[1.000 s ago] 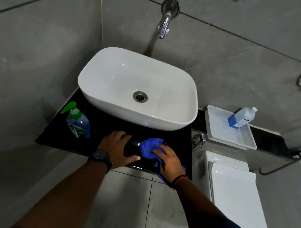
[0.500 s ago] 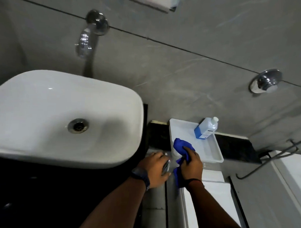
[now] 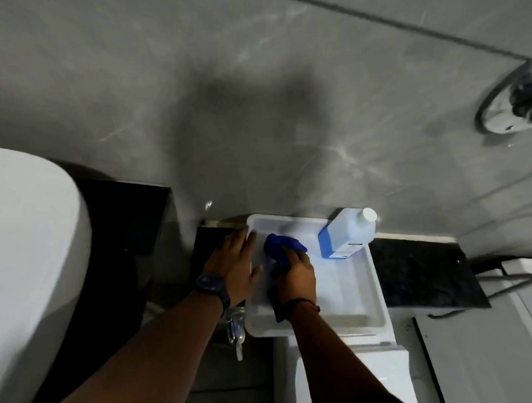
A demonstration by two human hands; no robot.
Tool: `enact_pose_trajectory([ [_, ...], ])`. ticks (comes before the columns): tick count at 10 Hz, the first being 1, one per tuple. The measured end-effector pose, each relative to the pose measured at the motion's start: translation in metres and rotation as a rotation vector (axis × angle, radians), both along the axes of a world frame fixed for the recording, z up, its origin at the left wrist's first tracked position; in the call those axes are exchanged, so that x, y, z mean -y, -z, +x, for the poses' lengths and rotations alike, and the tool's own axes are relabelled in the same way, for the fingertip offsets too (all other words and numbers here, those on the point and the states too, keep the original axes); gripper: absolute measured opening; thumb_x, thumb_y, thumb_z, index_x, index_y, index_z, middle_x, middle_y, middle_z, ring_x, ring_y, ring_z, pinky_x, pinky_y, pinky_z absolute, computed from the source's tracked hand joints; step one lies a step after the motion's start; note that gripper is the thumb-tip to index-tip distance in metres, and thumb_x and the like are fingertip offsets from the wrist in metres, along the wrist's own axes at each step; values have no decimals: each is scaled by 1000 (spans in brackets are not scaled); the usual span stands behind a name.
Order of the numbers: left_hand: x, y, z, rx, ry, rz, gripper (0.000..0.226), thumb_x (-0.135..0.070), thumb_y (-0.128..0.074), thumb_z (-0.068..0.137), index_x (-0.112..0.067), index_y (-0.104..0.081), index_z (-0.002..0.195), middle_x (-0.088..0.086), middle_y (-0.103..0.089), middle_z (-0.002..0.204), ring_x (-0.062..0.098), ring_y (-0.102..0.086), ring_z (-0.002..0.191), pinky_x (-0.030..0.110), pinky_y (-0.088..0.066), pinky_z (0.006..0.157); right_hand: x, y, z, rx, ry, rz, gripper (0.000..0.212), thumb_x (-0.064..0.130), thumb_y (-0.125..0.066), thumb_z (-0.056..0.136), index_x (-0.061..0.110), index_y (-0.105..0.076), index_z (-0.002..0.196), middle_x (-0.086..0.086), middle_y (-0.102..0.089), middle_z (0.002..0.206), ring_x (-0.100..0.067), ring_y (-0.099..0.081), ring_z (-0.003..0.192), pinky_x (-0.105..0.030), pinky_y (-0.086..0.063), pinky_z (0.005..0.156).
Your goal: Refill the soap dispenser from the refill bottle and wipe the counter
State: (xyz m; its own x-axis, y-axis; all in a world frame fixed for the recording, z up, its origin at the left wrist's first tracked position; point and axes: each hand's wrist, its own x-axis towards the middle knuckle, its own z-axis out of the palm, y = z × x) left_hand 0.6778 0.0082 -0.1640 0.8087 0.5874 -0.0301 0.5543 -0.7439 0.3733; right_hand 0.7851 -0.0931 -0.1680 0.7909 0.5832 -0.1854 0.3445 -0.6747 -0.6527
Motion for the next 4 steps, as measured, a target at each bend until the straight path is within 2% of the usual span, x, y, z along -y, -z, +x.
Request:
enact_pose_trajectory([
  [1,3,22,6,-19,20,26,72,-43,-40,92,-14,-4,147,8,-3,157,25,-8,142,35,-13,113,-2,23,-3,16,-27,-65,47,11,-59,88,23,-49,132,-4,-44,141,-28,-40,131,-21,-36,107],
  [2,10,35,7,-17,16,5,71,-38,-39,92,-13,-1,147,8,3,157,28,-14,141,36,-17,112,-1,37,-11,70,-121,-155,62,31,-61,88,24,-34,144,-11,-27,154,-30,-24,141,-41,-26,115],
  [3,8,34,7,4,15,9,70,-38,-39,93,-12,-3,147,8,0,157,28,-13,141,37,-17,112,-2,33,-10,82,-111,-141,68,42,-59,86,27,-30,145,-8,-28,154,-29,-25,141,-44,-28,115],
  [4,3,15,6,33,39,19,67,-42,-37,93,-12,-10,146,10,-8,156,25,-10,142,38,-14,113,3,13,-3,197,-59,-34,67,42,-59,83,25,-35,142,-5,-37,150,-26,-32,139,-44,-32,113],
])
